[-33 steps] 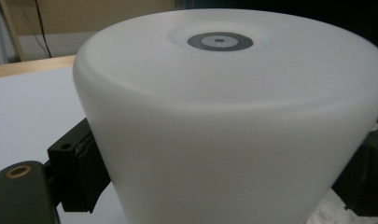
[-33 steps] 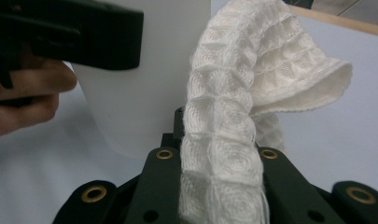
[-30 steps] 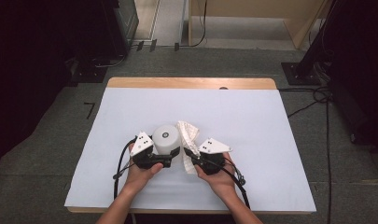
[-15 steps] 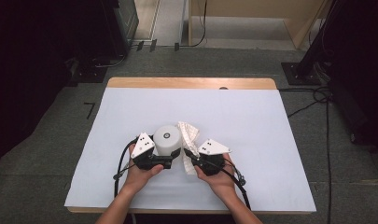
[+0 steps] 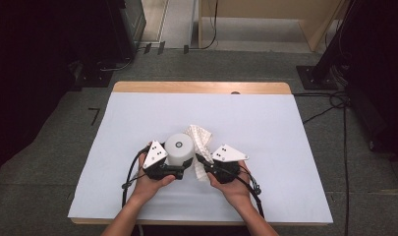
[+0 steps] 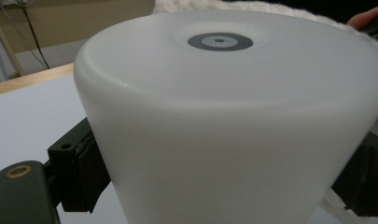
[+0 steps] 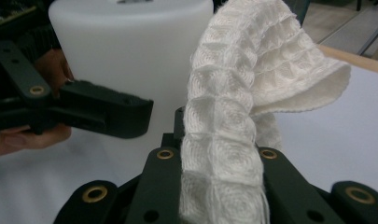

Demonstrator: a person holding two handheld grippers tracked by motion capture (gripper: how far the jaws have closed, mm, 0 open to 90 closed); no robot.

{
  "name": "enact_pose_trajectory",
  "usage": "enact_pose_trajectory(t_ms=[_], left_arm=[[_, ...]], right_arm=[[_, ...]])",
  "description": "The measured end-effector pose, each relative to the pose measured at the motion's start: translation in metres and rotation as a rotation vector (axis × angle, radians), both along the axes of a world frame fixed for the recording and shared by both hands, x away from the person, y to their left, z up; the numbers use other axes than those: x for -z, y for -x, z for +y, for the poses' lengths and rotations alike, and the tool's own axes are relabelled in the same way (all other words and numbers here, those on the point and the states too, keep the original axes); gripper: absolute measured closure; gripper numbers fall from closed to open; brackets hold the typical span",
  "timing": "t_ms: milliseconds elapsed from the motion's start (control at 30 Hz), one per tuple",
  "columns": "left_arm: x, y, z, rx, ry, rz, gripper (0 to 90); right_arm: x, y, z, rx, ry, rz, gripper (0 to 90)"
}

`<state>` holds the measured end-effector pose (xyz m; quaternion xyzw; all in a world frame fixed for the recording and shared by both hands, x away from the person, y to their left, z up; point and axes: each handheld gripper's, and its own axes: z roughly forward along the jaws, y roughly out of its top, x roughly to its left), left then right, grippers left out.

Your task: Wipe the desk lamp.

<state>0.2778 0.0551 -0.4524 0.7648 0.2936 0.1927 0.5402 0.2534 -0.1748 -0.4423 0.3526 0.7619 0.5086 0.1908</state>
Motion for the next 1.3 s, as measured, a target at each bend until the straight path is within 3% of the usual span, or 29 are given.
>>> enact_pose_trajectory(t_ms=[200,500,967,1100,1300], left_arm=[[0.008,-0.006,-0.001,-0.04,-0.05,-0.006,8.6],[0.017,-0.009,-0.002,-0.049,-0.101,0.012,8.6],[0.018,-0.004,0.003,-0.069,-0.101,0.033,8.1],[0.014,-0.003,0.007,-0.057,-0.051,0.047,3.9],[0.008,-0.001,0.008,-0.112,-0.029,0.08,2.0]], right_arm=[[0.003,-0.004,-0.004,0.019,-0.006,0.021,79.9],[0.007,-0.006,-0.008,0.032,-0.005,0.027,79.9],[0.007,-0.007,-0.013,0.04,-0.005,0.027,79.8],[0.007,-0.007,-0.014,0.041,-0.002,0.03,79.7],[0.008,-0.008,-0.014,0.046,-0.001,0.031,79.6]])
